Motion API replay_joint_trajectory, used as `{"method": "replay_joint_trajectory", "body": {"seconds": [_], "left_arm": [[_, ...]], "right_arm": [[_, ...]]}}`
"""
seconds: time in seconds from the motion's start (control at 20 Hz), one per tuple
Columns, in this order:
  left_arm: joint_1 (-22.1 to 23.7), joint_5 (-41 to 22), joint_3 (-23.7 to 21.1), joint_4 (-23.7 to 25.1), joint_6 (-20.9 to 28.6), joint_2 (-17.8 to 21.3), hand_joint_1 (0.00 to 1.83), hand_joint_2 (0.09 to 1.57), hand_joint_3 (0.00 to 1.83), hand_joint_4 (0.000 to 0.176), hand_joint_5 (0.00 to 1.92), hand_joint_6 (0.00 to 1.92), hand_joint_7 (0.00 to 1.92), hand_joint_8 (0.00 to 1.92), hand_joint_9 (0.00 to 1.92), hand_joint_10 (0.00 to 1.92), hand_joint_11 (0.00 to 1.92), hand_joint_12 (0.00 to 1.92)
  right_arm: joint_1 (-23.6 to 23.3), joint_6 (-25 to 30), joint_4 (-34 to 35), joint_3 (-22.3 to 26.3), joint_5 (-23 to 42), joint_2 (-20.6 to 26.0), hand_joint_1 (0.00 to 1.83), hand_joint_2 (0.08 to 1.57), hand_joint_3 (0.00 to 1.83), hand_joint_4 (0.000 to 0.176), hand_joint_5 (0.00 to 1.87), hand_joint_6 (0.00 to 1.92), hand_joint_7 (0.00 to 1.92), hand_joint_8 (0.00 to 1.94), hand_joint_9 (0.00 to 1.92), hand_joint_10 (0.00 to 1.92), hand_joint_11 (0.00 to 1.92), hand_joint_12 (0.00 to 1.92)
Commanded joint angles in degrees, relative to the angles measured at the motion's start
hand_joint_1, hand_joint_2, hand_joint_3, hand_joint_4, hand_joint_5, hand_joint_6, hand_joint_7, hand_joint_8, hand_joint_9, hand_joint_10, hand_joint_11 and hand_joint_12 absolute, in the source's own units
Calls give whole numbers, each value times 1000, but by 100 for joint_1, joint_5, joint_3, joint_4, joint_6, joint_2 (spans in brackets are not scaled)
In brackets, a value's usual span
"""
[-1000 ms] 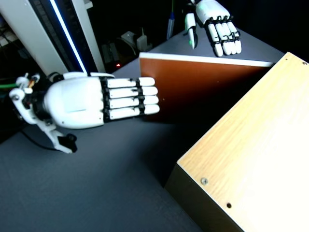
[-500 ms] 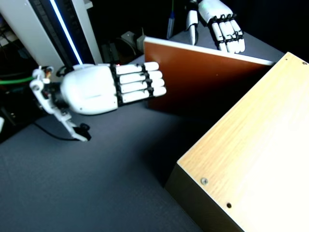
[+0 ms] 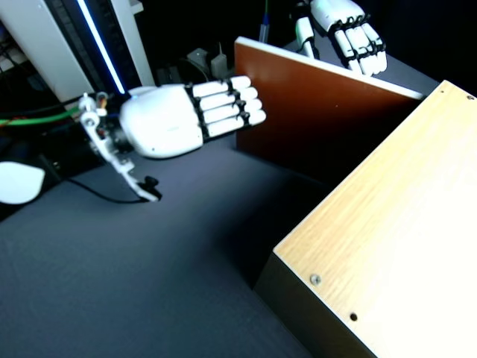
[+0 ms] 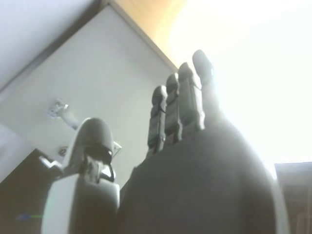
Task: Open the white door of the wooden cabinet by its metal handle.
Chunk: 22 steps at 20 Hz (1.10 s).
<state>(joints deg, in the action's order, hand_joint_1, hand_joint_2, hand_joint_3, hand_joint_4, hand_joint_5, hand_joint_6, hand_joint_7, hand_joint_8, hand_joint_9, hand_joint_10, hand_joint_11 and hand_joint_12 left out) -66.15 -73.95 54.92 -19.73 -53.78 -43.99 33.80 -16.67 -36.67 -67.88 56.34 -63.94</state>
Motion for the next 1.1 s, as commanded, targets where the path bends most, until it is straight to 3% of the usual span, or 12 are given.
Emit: {"method": "replay_joint_trajectory", "body": {"seconds": [0.0,0.1,0.15,0.25,0.45,0.5,0.55,0.7,0.75,0.85,1.05], "left_arm": [[-64,-827,-8,-198,-6,79,381,1472,4,0,189,14,170,9,184,8,0,773],[-182,-926,-32,-298,-6,101,434,1466,0,0,189,9,174,6,176,3,0,653],[-238,-961,-39,-339,-6,108,547,1441,0,0,248,22,237,21,223,17,0,746],[-266,-976,-36,-378,-6,108,563,1433,0,0,330,28,327,28,304,34,0,994],[-283,-988,-30,-419,-7,107,584,1450,0,0,245,2,225,4,227,5,0,780],[-284,-987,-28,-421,-7,107,641,1444,0,0,249,3,227,5,234,8,0,820],[-285,-982,-25,-421,-7,106,647,1445,0,0,244,0,220,1,235,7,0,812],[-285,-982,-20,-421,-7,106,583,1451,2,0,204,3,172,4,193,6,0,679],[-285,-981,-13,-423,-7,100,469,1458,5,0,164,1,131,1,167,1,0,649],[-285,-976,-1,-424,-6,80,446,1475,7,0,152,0,137,2,158,2,0,566],[-281,-981,41,-425,25,7,433,1482,2,0,144,2,145,2,158,5,0,541]], "right_arm": [[-101,24,258,-12,621,-78,464,1374,0,0,25,7,24,7,0,0,0,0],[-172,26,213,-45,621,-184,420,1389,0,0,0,0,0,0,0,0,0,0],[-225,26,183,-61,621,-250,446,1377,0,0,0,0,0,0,0,0,0,0],[-288,26,155,-78,621,-335,513,1346,0,0,19,3,8,1,0,0,0,0],[-386,26,96,-124,621,-500,565,1358,1,0,33,8,15,4,0,0,0,0],[-403,26,82,-138,621,-545,577,1372,7,0,32,6,22,7,0,0,0,0],[-427,26,72,-158,620,-612,463,1406,19,0,38,6,33,8,0,0,0,0],[-472,26,67,-189,621,-716,440,1401,8,0,30,3,30,4,0,0,0,0],[-529,26,49,-218,621,-809,461,1398,3,0,28,1,33,4,0,0,0,0],[-598,26,35,-264,620,-965,366,1408,5,0,0,0,2,0,0,0,0,0],[-665,25,21,-339,616,-1216,359,1414,5,0,22,4,17,3,0,0,0,0]]}}
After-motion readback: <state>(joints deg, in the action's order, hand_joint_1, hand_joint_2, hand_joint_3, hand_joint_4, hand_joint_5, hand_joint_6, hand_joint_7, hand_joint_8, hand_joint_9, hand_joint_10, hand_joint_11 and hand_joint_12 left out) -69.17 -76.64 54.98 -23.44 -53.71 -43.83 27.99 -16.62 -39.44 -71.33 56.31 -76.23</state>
